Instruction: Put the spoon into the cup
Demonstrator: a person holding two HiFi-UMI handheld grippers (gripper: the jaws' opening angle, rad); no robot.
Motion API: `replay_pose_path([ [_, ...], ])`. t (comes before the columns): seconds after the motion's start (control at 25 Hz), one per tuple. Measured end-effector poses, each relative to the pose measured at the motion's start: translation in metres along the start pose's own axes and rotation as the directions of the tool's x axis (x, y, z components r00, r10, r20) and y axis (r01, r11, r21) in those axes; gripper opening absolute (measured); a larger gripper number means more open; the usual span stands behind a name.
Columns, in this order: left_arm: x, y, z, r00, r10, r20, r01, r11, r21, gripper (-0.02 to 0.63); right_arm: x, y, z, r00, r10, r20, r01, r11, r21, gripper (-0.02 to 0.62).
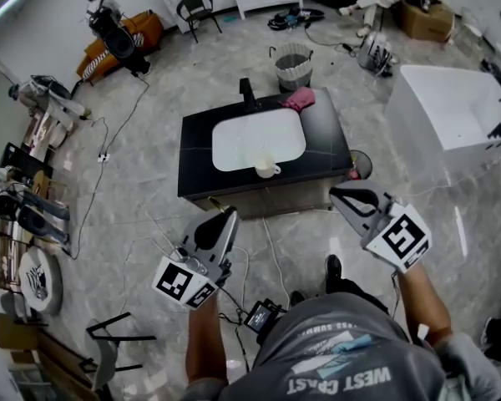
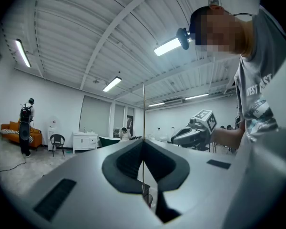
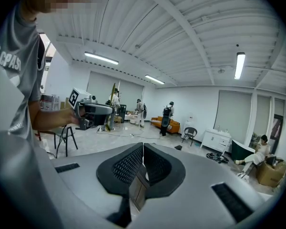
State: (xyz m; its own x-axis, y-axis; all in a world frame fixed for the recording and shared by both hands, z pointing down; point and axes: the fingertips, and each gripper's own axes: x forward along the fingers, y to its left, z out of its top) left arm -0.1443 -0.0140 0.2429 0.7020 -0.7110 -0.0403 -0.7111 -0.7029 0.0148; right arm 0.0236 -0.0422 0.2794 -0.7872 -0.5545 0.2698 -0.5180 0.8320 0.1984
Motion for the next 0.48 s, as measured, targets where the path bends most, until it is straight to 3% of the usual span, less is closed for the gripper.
replay_pose_path([
  [0.48, 0.072, 0.024, -0.008, 0.994, 0.112, -0.011, -0.113, 0.994, -0.012, 0.002, 0.027, -0.084, -0.016, 0.994, 0.112, 0.012, -0.112, 0.994, -0.013, 0.032],
])
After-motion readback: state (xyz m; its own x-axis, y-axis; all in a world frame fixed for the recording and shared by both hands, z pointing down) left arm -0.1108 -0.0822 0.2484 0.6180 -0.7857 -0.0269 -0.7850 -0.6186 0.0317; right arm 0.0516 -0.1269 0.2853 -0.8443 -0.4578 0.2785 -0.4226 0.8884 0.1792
